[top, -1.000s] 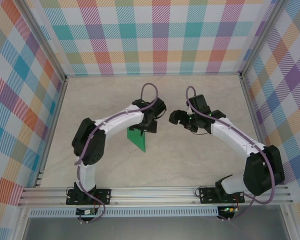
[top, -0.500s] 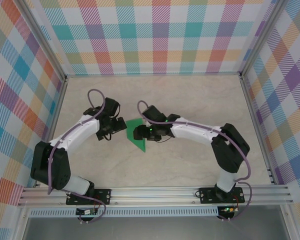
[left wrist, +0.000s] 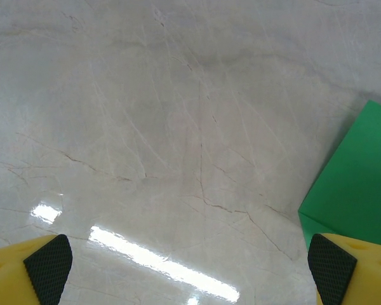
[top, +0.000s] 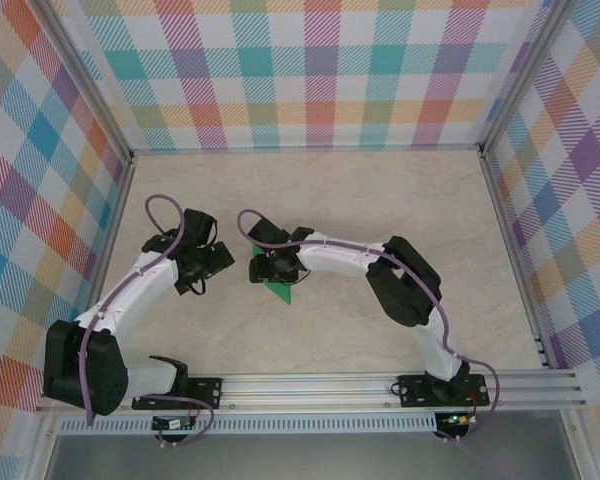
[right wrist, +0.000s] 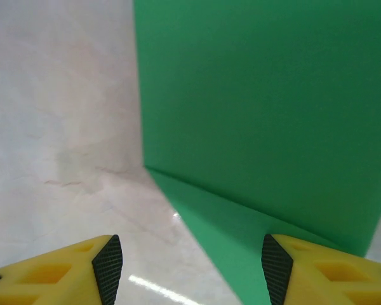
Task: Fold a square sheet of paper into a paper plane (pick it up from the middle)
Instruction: Move the paper to the center of the table.
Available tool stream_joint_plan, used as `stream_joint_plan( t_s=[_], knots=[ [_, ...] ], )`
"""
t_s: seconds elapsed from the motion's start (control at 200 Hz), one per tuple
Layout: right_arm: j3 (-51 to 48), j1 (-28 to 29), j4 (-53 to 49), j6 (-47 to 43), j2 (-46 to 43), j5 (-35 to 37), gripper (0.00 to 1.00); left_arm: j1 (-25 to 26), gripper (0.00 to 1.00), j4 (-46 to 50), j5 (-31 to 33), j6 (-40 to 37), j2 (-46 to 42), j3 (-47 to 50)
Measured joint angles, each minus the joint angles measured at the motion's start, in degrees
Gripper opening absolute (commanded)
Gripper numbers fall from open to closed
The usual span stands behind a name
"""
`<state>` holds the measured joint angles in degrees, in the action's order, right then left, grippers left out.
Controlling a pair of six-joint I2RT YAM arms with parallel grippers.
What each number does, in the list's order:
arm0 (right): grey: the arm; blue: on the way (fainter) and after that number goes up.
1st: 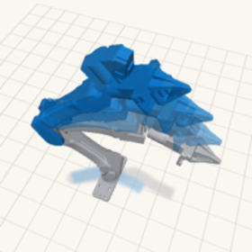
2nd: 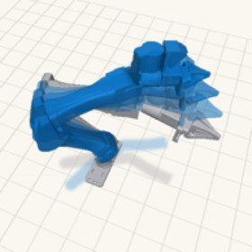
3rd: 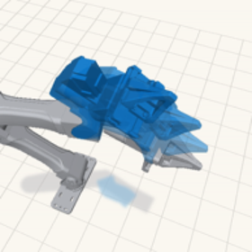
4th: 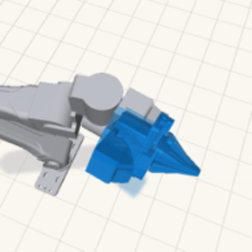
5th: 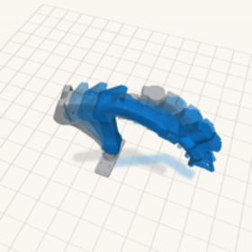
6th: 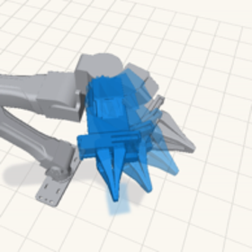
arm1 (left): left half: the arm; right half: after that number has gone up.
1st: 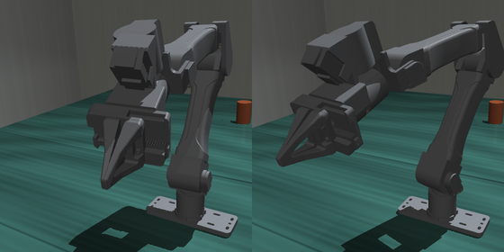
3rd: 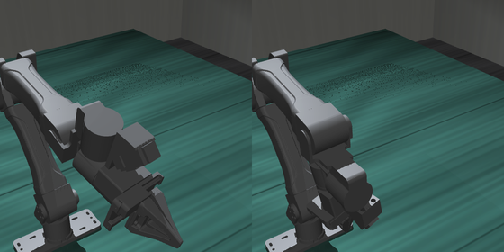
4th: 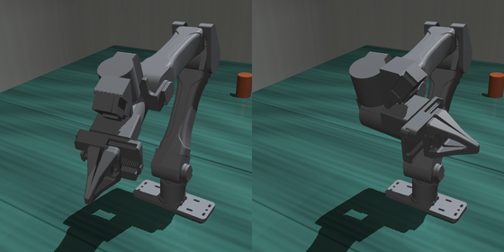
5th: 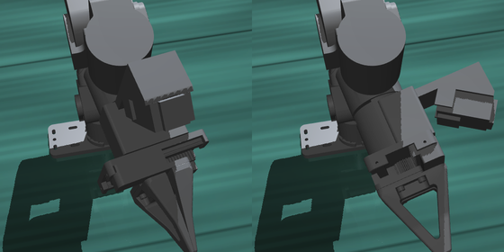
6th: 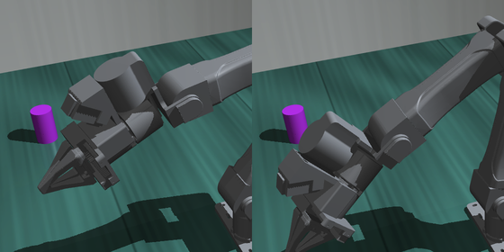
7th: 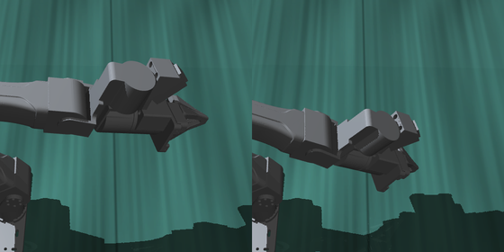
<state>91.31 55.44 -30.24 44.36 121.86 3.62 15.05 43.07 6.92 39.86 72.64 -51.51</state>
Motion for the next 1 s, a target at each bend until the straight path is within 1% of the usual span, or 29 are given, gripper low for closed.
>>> stream_joint_plan(
  t_s=[0.105, 0.26, 0.46, 0.575, 0.675, 0.735, 0.805, 0.895, 1.0],
  knots=[
    [0.2, 0.0, -1.9, -3.8, 0.7, 0.9, 0.62, -0.1, 0.98, -0.4, -0.8, 0.0, 0.3, 0.0],
    [-1.7, 0.0, -1.9, -14.5, 0.7, -0.1, 0.62, -0.2, 0.98, -1.5, -2.0, 0.0, 1.7, 0.0],
    [-11.1, -1.0, 0.2, -30.5, -5.4, -3.7, 0.62, -0.2, 0.98, -1.8, -3.8, -0.3, 1.9, 0.0],
    [-14.4, -2.4, -0.7, -35.4, -8.1, -6.2, 0.62, -0.2, 0.98, -3.0, -5.6, -0.5, 1.9, 0.5],
    [-15.5, -3.7, -1.0, -35.4, -9.9, -8.3, 0.63, -0.2, 0.98, -4.3, -8.0, -0.8, 1.9, 1.5],
    [-16.6, -4.2, -0.2, -33.0, -12.1, -9.0, 0.63, -0.2, 0.98, -5.2, -9.7, -0.9, 1.9, 2.2],
    [-18.4, -5.0, 1.9, -28.7, -16.0, -9.4, 0.63, -0.2, 0.98, -6.8, -12.0, -0.8, 1.7, 3.4],
    [-20.6, -6.4, 4.8, -20.7, -21.0, -10.5, 0.61, -0.2, 0.97, -9.4, -15.3, -0.2, 0.6, 6.2],
    [-24.0, -7.1, 9.5, -13.5, -24.3, -13.0, 0.59, 0.0, 0.96, -12.4, -18.9, 1.2, -1.1, 9.2]
  ],
)
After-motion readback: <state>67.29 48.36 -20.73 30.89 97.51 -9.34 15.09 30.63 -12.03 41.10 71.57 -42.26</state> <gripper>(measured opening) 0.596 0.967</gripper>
